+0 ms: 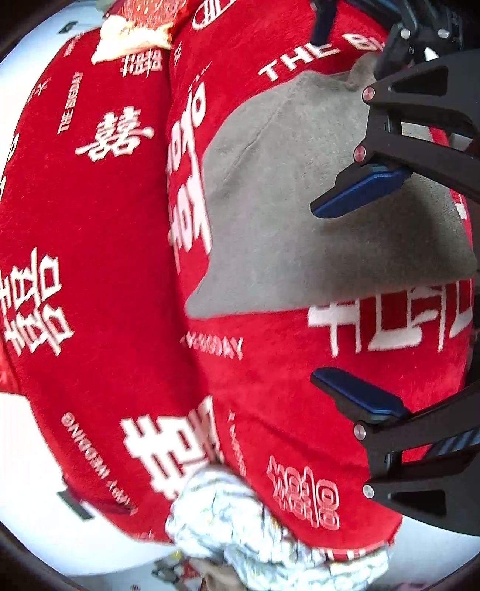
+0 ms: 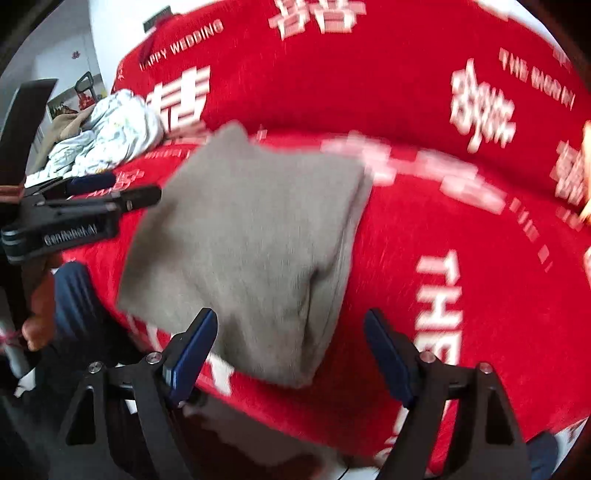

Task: Fold small clothes

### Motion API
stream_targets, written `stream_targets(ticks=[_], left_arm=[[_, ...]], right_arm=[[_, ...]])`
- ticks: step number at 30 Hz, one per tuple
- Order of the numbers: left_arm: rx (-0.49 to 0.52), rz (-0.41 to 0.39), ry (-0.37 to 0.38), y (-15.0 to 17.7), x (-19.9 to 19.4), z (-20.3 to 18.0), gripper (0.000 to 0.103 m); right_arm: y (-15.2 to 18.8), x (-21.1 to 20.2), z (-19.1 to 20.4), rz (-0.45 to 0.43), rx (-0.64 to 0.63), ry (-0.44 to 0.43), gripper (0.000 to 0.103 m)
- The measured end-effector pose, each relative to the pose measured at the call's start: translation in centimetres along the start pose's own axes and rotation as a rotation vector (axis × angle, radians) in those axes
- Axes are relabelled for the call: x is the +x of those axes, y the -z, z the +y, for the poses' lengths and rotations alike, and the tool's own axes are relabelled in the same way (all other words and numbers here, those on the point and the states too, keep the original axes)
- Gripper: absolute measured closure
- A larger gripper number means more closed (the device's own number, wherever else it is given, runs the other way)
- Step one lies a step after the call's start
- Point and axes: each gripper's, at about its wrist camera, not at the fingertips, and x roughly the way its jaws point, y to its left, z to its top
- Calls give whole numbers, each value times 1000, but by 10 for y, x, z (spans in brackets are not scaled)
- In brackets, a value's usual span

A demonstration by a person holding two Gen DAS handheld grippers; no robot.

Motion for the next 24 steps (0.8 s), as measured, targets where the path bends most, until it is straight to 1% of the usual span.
stream_targets(ticks=[2,4,5,8,10,12,15,17,18,24], left_arm=[[6,2,-51,-2,-4,-3,19],[21,5,-102,-2,-8,-7,19],[29,-2,-96,0,-10,-9,19],[19,-16,7,6,-18,-11,19],[-9,-25,27,10,-21,-11,19],[-37,-40,67,12,-23,-10,19],[-56,-50,72,12,-26,-6,19],[-54,-53,85,12,-28,-6,19],[-52,-57,79,12,-29,-6,19],[-25,-25,60,15,-28,-12,19]], right_arm=[[-6,-8,10,-42,-28,33,18],[-10,-14,19,-60,-48,54,17],[-13,-14,24,-56,-57,70,17],[-15,-12,28,-33,-57,89,17],[-13,-12,28,-23,-46,85,17],[-11,-12,26,-12,-32,83,17],[-9,-12,26,-7,-25,83,17],[-8,-12,27,-7,-25,84,17],[-9,-12,29,-6,-28,83,17],[-9,-15,34,-9,-46,89,17]])
